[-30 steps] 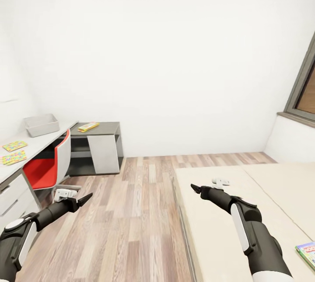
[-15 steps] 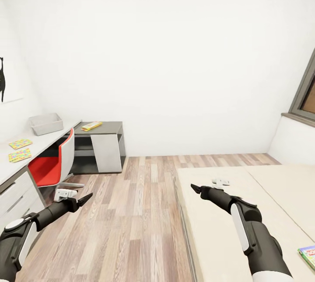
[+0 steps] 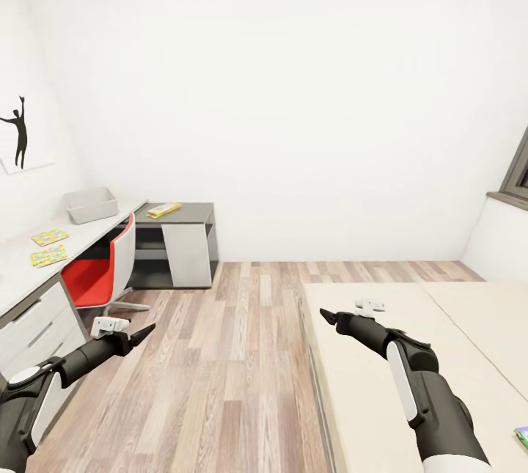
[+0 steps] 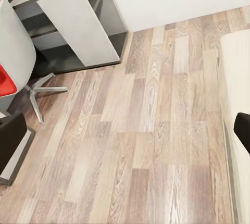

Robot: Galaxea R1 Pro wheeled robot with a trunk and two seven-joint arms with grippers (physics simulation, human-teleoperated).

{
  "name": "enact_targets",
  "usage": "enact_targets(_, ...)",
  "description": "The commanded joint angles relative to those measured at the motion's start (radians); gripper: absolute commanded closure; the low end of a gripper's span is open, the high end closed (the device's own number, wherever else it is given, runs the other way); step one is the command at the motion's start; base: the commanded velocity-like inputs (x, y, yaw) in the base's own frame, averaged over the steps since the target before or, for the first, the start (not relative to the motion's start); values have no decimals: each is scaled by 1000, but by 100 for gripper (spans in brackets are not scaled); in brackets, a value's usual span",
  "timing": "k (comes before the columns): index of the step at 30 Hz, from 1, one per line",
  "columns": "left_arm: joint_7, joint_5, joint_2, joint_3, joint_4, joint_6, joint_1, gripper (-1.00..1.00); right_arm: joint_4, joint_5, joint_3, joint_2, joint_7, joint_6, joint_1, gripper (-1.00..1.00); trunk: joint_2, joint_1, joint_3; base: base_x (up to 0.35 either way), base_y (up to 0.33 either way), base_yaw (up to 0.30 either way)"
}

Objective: Put all the toys in the child's room - the three board games (two on the bed and one on the table), the two jigsaw puzzles on the table, and the tennis ball on the table - inside the toy box on the table in the child's room.

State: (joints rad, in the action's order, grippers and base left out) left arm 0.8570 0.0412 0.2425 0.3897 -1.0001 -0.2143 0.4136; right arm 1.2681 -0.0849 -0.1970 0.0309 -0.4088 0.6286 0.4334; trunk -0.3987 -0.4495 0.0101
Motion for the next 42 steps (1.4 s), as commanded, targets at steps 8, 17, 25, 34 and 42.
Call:
enact_targets(8, 4, 5, 0, 2, 0, -10, 1, -100, 1, -9, -3, 1, -1, 8, 1, -100, -1, 0, 1, 0, 0, 7)
enact_targets(17, 4, 4, 0, 2, 0, -10, 1, -100, 1, -9, -3, 1, -1, 8, 1, -100, -1, 0, 1, 0, 0, 0)
enact_targets(25, 3, 5, 0, 2, 0, -10, 1, -100, 1, -9, -3, 1, 0, -8, 1, -100, -1, 0, 1, 0, 0, 0)
enact_targets(34, 25, 11, 6, 23, -23, -32, 24, -100, 22, -33, -19, 24, -23, -7, 23, -100, -1, -1, 1, 0, 0, 0)
enact_targets(42, 41, 10, -32, 22, -53, -47, 28, -100, 67, -34, -9, 69, -20, -10, 43, -100, -1, -1, 1, 0, 0, 0)
